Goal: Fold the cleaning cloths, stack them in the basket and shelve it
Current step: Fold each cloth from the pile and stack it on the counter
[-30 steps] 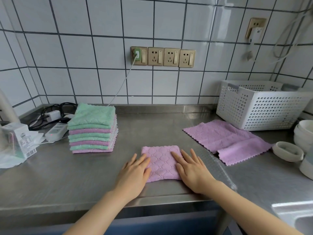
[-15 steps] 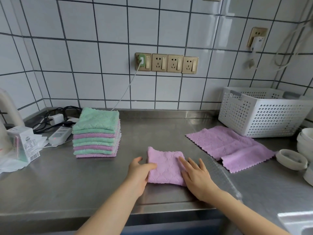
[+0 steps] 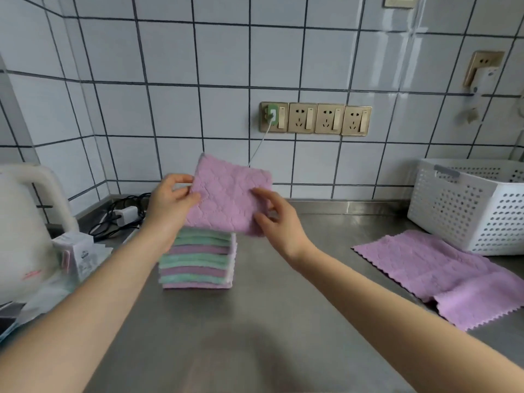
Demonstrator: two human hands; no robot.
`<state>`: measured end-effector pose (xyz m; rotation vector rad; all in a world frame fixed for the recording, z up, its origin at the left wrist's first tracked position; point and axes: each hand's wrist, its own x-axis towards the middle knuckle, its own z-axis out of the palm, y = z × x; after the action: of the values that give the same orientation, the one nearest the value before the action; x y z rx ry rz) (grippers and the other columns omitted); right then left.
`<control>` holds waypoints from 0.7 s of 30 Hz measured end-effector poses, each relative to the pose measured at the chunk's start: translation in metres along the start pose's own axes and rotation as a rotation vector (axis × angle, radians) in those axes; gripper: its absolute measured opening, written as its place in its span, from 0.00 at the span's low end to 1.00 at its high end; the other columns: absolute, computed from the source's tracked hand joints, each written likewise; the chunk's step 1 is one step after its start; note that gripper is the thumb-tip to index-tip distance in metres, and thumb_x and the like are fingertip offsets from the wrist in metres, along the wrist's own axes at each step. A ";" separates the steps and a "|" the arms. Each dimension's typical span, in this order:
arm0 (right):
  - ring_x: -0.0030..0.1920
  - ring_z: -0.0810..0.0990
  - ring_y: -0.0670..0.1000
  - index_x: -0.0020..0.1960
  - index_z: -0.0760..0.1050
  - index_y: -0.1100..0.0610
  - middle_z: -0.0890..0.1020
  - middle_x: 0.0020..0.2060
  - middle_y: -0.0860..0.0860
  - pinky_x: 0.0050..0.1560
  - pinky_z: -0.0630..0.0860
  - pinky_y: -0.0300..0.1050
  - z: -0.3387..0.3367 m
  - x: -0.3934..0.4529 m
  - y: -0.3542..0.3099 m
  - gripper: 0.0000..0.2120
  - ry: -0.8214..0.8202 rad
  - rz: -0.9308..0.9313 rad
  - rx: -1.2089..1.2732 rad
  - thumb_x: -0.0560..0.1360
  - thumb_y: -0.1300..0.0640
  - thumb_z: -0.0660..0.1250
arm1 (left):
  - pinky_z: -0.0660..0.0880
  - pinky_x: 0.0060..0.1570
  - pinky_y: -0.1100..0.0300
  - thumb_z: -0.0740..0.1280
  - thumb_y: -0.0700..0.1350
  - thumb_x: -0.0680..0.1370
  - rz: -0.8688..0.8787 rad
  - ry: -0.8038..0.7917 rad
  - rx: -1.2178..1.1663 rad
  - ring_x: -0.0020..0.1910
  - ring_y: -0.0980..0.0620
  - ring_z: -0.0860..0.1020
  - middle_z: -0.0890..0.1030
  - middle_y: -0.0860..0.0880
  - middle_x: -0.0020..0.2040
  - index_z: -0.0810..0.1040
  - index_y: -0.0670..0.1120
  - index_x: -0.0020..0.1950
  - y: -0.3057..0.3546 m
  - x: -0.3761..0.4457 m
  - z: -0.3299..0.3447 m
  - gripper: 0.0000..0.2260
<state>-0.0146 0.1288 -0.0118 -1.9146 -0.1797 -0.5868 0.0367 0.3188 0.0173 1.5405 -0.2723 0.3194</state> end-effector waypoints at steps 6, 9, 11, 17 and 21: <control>0.52 0.80 0.54 0.65 0.74 0.54 0.79 0.52 0.53 0.59 0.76 0.46 0.070 0.051 0.012 0.21 -0.033 0.266 0.006 0.73 0.64 0.62 | 0.74 0.44 0.57 0.69 0.35 0.73 -0.085 0.079 0.398 0.48 0.48 0.79 0.81 0.42 0.54 0.77 0.44 0.56 -0.047 0.055 -0.044 0.13; 0.53 0.81 0.57 0.66 0.73 0.56 0.78 0.51 0.53 0.56 0.78 0.49 0.083 0.048 0.033 0.22 -0.099 0.353 0.044 0.73 0.63 0.61 | 0.75 0.55 0.51 0.70 0.39 0.74 -0.211 0.053 0.457 0.52 0.46 0.77 0.79 0.43 0.56 0.78 0.43 0.56 -0.077 0.052 -0.051 0.11; 0.48 0.81 0.55 0.66 0.72 0.56 0.78 0.51 0.54 0.49 0.81 0.46 0.083 0.048 0.040 0.21 -0.120 0.364 0.085 0.73 0.63 0.60 | 0.75 0.58 0.48 0.71 0.41 0.74 -0.203 0.061 0.395 0.53 0.46 0.77 0.79 0.43 0.57 0.76 0.45 0.55 -0.085 0.050 -0.054 0.11; 0.49 0.76 0.54 0.68 0.69 0.55 0.74 0.56 0.54 0.47 0.80 0.45 0.082 0.051 0.040 0.26 -0.159 0.240 0.089 0.73 0.70 0.55 | 0.72 0.40 0.61 0.66 0.39 0.77 0.031 0.003 0.437 0.51 0.50 0.75 0.77 0.46 0.52 0.71 0.49 0.64 -0.082 0.045 -0.053 0.17; 0.56 0.76 0.56 0.71 0.67 0.57 0.72 0.61 0.56 0.56 0.78 0.52 0.086 0.054 0.038 0.27 -0.150 0.199 0.011 0.73 0.71 0.53 | 0.72 0.50 0.54 0.60 0.39 0.80 0.079 -0.068 0.607 0.52 0.47 0.75 0.75 0.45 0.61 0.75 0.50 0.65 -0.087 0.050 -0.052 0.15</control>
<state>0.0743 0.1826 -0.0432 -1.9386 -0.0865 -0.3095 0.1135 0.3722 -0.0462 2.1451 -0.3068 0.4378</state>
